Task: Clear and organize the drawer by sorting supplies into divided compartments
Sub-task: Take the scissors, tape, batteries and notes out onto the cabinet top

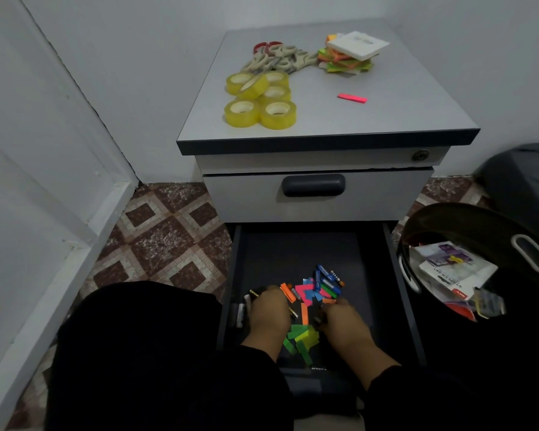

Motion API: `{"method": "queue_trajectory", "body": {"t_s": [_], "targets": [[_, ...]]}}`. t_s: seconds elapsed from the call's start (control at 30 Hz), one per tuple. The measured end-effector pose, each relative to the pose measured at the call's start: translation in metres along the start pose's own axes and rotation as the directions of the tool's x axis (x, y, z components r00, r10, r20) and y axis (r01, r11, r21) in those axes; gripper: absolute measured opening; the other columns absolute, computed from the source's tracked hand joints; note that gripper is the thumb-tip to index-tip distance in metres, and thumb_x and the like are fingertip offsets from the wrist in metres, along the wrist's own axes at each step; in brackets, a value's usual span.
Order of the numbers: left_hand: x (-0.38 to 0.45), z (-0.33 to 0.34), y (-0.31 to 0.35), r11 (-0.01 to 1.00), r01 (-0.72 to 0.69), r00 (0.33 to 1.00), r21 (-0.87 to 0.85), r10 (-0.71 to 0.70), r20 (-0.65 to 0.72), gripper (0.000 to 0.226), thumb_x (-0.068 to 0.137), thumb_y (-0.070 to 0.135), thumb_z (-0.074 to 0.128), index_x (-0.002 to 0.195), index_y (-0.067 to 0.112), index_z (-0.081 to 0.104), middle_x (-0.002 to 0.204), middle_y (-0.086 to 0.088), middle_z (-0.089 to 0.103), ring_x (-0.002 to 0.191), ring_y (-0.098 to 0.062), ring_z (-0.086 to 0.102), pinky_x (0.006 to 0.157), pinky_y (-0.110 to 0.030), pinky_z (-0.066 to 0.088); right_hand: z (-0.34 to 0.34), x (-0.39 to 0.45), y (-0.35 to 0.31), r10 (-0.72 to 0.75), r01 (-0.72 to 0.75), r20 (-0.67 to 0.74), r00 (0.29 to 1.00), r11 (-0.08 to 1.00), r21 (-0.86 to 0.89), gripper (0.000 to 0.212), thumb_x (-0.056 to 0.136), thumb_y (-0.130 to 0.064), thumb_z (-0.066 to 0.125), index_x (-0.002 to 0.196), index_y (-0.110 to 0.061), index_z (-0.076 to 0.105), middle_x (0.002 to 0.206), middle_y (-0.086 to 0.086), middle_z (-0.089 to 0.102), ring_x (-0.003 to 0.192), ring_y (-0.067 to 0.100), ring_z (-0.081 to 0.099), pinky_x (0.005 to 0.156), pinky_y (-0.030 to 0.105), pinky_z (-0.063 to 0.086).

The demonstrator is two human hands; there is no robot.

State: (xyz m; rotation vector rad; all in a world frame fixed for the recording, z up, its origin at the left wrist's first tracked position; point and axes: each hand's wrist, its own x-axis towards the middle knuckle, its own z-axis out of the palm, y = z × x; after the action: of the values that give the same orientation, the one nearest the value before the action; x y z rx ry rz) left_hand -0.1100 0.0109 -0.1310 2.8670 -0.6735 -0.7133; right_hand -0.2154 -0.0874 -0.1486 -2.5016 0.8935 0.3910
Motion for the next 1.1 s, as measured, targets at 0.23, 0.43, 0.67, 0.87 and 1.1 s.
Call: {"method": "queue_trajectory", "body": {"t_s": [0.23, 0.43, 0.67, 0.87, 1.1], "targets": [[-0.006, 0.000, -0.002, 1.000, -0.010, 0.999, -0.010, 0.010, 0.035, 0.021, 0.093, 0.004, 0.046, 0.109, 0.006, 0.060, 0.117, -0.012, 0.064, 0.111, -0.028, 0.060, 0.087, -0.035, 0.049, -0.003, 0.000, 0.001, 0.009, -0.010, 0.030, 0.999, 1.000, 0.019, 0.020, 0.095, -0.019, 0.052, 0.110, -0.023, 0.064, 0.114, 0.001, 0.053, 0.101, 0.015, 0.055, 0.091, 0.027, 0.047], [-0.002, -0.001, -0.005, 0.989, 0.094, 0.994, -0.111, -0.088, 0.059, 0.023, 0.096, 0.017, 0.048, 0.115, 0.011, 0.061, 0.123, -0.010, 0.061, 0.121, -0.026, 0.051, 0.092, -0.029, 0.041, -0.007, 0.001, 0.004, 0.055, -0.063, 0.075, 0.996, 0.993, 0.105, 0.018, 0.094, -0.018, 0.054, 0.107, -0.025, 0.065, 0.109, -0.002, 0.061, 0.098, 0.012, 0.057, 0.090, 0.027, 0.048], [0.001, 0.002, -0.006, 0.980, 0.125, 0.990, -0.152, -0.113, 0.089, 0.023, 0.094, 0.024, 0.054, 0.110, 0.015, 0.066, 0.116, -0.010, 0.064, 0.118, -0.028, 0.053, 0.090, -0.032, 0.044, -0.010, -0.003, 0.003, 0.056, -0.059, 0.022, 0.998, 0.982, 0.181, 0.026, 0.087, -0.011, 0.062, 0.108, -0.023, 0.051, 0.113, 0.002, 0.056, 0.098, 0.014, 0.055, 0.088, 0.027, 0.048], [0.003, 0.004, -0.006, 0.981, 0.124, 0.991, -0.151, -0.113, 0.076, 0.022, 0.094, 0.021, 0.054, 0.112, 0.015, 0.064, 0.117, -0.009, 0.064, 0.114, -0.028, 0.056, 0.087, -0.031, 0.045, -0.009, 0.000, 0.000, 0.037, -0.043, 0.100, 0.994, 0.998, 0.052, 0.026, 0.092, -0.014, 0.056, 0.117, -0.018, 0.057, 0.118, 0.004, 0.059, 0.106, 0.018, 0.057, 0.085, 0.026, 0.046], [0.001, -0.006, -0.001, 0.891, 0.122, 0.991, -0.437, -0.135, 0.003, 0.024, 0.095, 0.005, 0.047, 0.109, 0.015, 0.063, 0.107, -0.007, 0.065, 0.097, -0.021, 0.061, 0.075, -0.028, 0.049, -0.016, 0.002, -0.005, 0.118, -0.149, 0.104, 0.988, 0.908, 0.392, 0.013, 0.094, -0.015, 0.055, 0.103, -0.017, 0.064, 0.091, -0.002, 0.058, 0.082, 0.009, 0.055, 0.070, 0.021, 0.043]]}}
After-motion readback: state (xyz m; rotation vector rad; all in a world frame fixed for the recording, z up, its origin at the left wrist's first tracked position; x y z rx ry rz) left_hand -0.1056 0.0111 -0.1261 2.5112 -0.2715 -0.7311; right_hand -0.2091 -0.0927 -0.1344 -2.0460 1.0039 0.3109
